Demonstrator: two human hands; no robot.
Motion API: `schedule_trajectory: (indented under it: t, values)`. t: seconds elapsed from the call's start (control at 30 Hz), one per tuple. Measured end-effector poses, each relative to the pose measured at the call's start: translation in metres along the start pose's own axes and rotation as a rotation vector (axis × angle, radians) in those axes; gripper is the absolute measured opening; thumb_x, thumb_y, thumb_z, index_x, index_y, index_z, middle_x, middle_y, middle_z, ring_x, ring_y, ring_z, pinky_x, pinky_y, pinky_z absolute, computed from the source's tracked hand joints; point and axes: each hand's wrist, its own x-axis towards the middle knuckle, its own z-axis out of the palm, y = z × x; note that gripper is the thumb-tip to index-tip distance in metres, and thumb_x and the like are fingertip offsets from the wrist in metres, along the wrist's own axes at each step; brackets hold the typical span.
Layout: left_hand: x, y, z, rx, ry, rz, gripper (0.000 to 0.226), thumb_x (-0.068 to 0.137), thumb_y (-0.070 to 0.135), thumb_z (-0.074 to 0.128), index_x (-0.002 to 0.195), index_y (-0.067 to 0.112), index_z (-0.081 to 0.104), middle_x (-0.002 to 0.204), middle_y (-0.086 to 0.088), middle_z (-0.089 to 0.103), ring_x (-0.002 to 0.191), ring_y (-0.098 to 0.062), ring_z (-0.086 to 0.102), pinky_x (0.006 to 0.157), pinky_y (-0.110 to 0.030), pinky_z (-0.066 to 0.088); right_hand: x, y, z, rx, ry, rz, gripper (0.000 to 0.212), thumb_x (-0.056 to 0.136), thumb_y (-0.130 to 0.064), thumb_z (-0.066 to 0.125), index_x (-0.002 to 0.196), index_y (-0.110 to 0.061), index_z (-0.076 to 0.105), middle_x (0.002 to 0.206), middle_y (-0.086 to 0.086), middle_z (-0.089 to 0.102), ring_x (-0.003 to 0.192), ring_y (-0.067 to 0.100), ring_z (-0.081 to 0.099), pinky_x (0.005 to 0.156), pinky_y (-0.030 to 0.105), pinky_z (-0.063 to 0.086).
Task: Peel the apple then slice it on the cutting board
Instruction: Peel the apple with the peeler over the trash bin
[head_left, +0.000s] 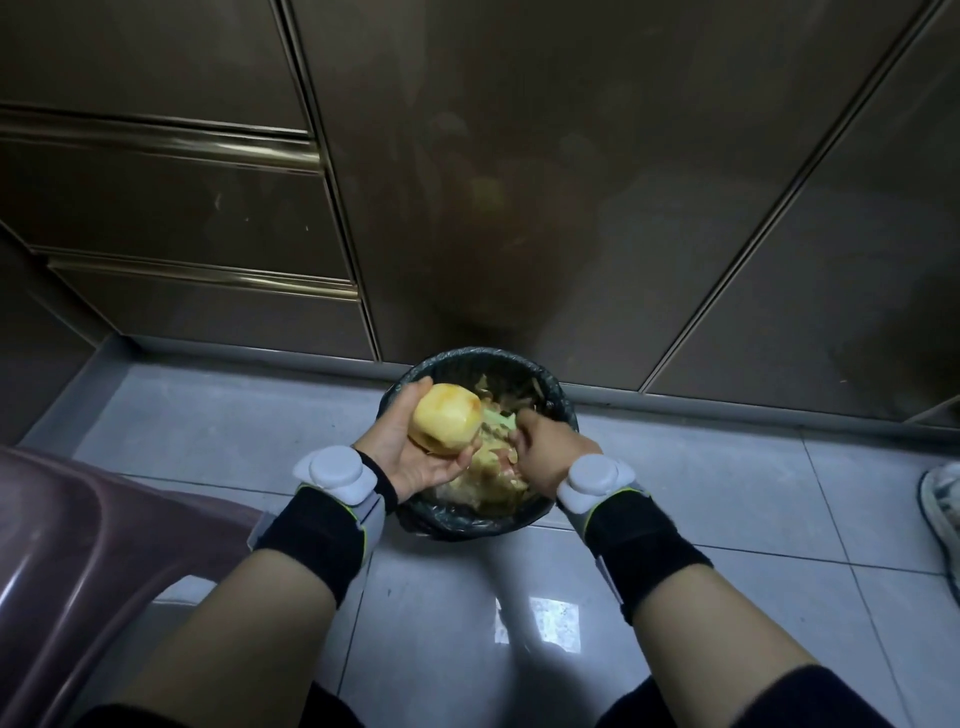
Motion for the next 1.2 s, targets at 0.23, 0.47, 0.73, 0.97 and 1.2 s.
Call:
schedule_trajectory:
  t: [0.23,0.47,0.73,0.97,1.2]
  values:
    - [0.001,0.0,0.001,-0.067,0.051,0.13,0.059,0.081,0.04,0.074,0.129,0.012,0.053,0.128,-0.019,0.057,0.108,-0.038,0.061,0.07,-0.052,0.058,-0.011,-0.018,-0.016,0.104,0.238,-0.113,0.018,0.102,-0.037,0.03,0.092,-0.022,0.033,0.077,0.003,0.055,0.078,0.033,0.058,0.064,0.037,0.043]
    - [0.001,-0.002,0.005,-0.018,0.065,0.099,0.054,0.087,0.048,0.064,0.124,0.009,0.059,0.116,-0.016,0.066,0.097,-0.031,0.065,0.065,-0.045,0.059,-0.022,-0.034,-0.017,0.058,0.247,-0.296,0.018,0.101,-0.038,0.033,0.1,-0.022,0.041,0.085,0.004,0.064,0.079,0.034,0.06,0.07,0.042,0.05]
    - [-0.001,0.0,0.007,0.0,0.057,0.074,0.05,0.087,0.043,0.066,0.124,0.012,0.053,0.128,-0.02,0.057,0.101,-0.037,0.062,0.066,-0.048,0.058,-0.005,-0.013,-0.001,-0.06,0.018,-0.022,0.023,0.099,-0.039,0.036,0.108,-0.023,0.049,0.103,0.01,0.067,0.09,0.033,0.064,0.068,0.033,0.045]
    - [0.007,0.0,-0.003,-0.084,0.077,-0.016,0.088,0.066,0.06,0.078,0.13,0.007,0.049,0.126,-0.027,0.056,0.098,-0.047,0.064,0.076,-0.053,0.057,-0.004,-0.015,-0.007,0.031,0.173,0.003,0.024,0.102,-0.038,0.028,0.103,-0.017,0.041,0.091,0.01,0.065,0.083,0.034,0.061,0.069,0.037,0.045]
    - [0.008,0.001,0.002,-0.063,0.055,0.023,0.06,0.085,0.046,0.064,0.13,0.008,0.051,0.124,-0.025,0.058,0.102,-0.043,0.063,0.073,-0.046,0.059,-0.003,-0.01,-0.007,0.018,0.152,0.044,0.028,0.101,-0.039,0.03,0.108,-0.016,0.043,0.096,0.011,0.066,0.088,0.034,0.061,0.071,0.036,0.045]
